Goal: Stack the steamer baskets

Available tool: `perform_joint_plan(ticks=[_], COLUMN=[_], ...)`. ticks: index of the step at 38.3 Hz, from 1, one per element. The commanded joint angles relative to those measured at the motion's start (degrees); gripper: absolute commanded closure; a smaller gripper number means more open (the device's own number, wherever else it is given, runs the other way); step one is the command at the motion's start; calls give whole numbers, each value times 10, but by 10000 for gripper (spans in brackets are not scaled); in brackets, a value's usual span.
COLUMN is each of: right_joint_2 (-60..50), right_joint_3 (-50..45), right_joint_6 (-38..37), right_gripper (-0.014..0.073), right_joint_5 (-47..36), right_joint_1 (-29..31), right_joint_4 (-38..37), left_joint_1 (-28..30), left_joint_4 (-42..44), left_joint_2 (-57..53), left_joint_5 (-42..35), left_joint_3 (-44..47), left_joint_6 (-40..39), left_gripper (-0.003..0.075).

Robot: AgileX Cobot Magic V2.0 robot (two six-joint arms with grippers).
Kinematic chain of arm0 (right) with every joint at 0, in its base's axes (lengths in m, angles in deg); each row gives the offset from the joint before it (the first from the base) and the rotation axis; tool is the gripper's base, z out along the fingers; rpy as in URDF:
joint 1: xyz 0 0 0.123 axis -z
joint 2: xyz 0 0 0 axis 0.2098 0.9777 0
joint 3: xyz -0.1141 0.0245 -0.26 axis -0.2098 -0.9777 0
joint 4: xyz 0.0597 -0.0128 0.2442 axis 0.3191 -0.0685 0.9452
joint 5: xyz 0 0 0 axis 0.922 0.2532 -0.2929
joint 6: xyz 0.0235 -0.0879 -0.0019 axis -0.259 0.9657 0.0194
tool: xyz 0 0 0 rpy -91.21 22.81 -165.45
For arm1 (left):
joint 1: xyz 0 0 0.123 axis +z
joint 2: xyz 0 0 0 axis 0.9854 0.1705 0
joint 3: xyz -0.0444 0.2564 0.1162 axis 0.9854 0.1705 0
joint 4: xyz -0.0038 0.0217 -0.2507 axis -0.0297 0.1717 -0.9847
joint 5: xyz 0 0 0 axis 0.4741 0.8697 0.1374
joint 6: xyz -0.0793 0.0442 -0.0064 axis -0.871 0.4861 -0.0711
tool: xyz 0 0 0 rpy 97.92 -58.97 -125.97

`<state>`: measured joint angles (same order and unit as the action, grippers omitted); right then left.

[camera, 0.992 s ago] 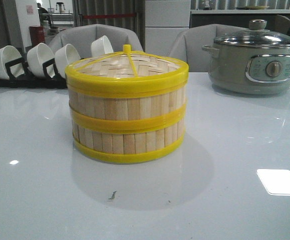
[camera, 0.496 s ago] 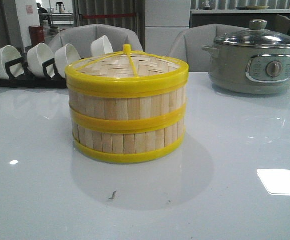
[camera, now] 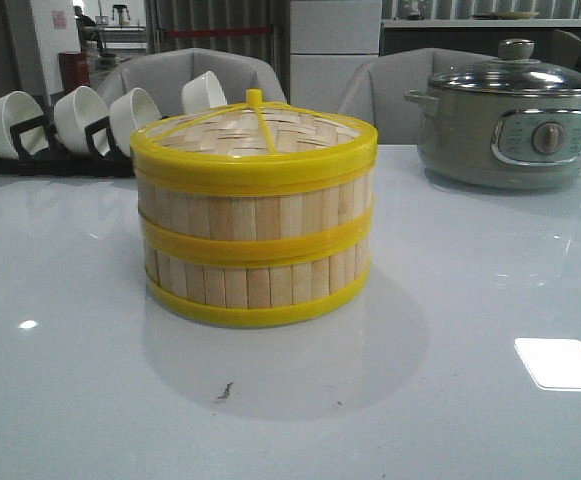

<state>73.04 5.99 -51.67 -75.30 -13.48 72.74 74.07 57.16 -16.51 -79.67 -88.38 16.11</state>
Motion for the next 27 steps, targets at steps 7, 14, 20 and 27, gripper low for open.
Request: perform_joint_plan(ticks=[7,14,20,27], right_joint_2=[-12,-12,-12,-12], right_joint_3=[8,8,8,8], right_joint_6=[0,0,0,0], right_gripper=[538,538,538,538], right_joint_5=[-57,-56,-51,-48], right_joint_1=[4,4,4,4], right_joint_4=[9,9,9,9], left_joint_1=[1,1,1,1], left_joint_4=[-1,-1,-1,-1], left_joint_2=[-9,-9,-9,-9], left_joint_5=[-45,-45,-45,-45], left_joint_3=[0,0,0,0], left_joint_6=[-1,-1,-1,-1], left_gripper=[634,634,634,634])
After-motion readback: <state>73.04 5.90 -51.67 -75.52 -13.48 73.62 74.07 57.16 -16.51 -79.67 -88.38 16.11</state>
